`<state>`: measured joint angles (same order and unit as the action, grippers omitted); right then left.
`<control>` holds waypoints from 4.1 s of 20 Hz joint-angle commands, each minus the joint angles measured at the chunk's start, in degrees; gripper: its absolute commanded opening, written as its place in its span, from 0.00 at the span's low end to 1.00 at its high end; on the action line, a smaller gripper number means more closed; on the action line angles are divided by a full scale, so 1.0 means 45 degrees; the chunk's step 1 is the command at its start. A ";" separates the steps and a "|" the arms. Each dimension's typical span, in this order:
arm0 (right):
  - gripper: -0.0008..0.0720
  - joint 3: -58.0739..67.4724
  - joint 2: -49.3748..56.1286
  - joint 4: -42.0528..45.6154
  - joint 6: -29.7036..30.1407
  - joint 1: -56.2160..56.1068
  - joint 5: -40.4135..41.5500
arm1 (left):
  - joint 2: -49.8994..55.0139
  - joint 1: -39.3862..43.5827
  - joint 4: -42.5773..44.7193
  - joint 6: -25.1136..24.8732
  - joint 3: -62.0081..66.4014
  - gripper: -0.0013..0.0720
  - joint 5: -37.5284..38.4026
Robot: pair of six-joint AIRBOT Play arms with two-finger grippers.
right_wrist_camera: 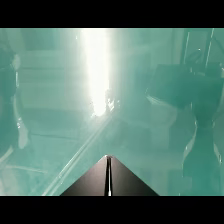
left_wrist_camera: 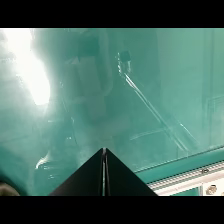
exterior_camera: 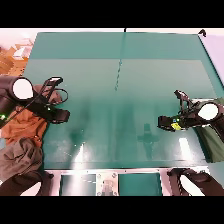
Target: Fold the shirts.
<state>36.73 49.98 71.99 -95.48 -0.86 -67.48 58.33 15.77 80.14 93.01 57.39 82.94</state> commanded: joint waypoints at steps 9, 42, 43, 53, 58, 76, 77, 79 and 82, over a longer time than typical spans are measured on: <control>0.03 -0.0005 -0.0005 -0.0005 -0.0005 -0.0010 0.0325 | -0.0010 0.0005 -0.0471 -0.0005 -0.0005 0.05 -0.1802; 0.03 0.1894 -0.0005 -0.0622 0.0563 0.1010 0.0758 | 0.4726 -0.1180 0.2589 -0.2079 1.0516 0.05 -0.3759; 0.03 0.2229 -0.0005 -0.0622 0.0729 0.1297 0.0758 | 0.4464 -0.0631 0.2021 -0.2045 1.0880 0.05 -0.3521; 0.03 0.3589 -0.0005 -0.0670 0.1384 0.2715 0.0267 | 0.4347 0.4352 -0.0976 -0.0160 1.1103 0.05 -0.3133; 0.05 0.3589 0.0000 -0.0661 0.1384 0.2715 0.0005 | 0.5668 0.4911 -0.4085 -0.0151 0.8009 0.48 -0.2074; 0.59 0.3614 0.8539 -0.6790 0.4765 0.2769 0.0617 | 0.5829 0.2239 -0.2089 -0.0432 0.5464 0.95 -0.2837; 0.56 0.3614 0.8884 -0.7451 0.5163 0.2769 0.0617 | 0.5858 0.2234 -0.1583 -0.0418 0.5299 0.95 -0.3152; 0.35 0.3614 0.9306 -0.8879 0.6266 0.2769 0.0617 | 0.6008 0.2234 -0.0899 -0.0340 0.5289 0.95 -0.3215; 0.03 0.4080 0.9335 -1.0176 0.7805 0.2783 0.0253 | 0.5994 0.1987 -0.0675 -0.0335 0.5401 0.95 -0.3177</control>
<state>53.67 90.41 34.00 -67.40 11.62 -64.90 85.14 25.52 74.15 91.22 81.91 70.59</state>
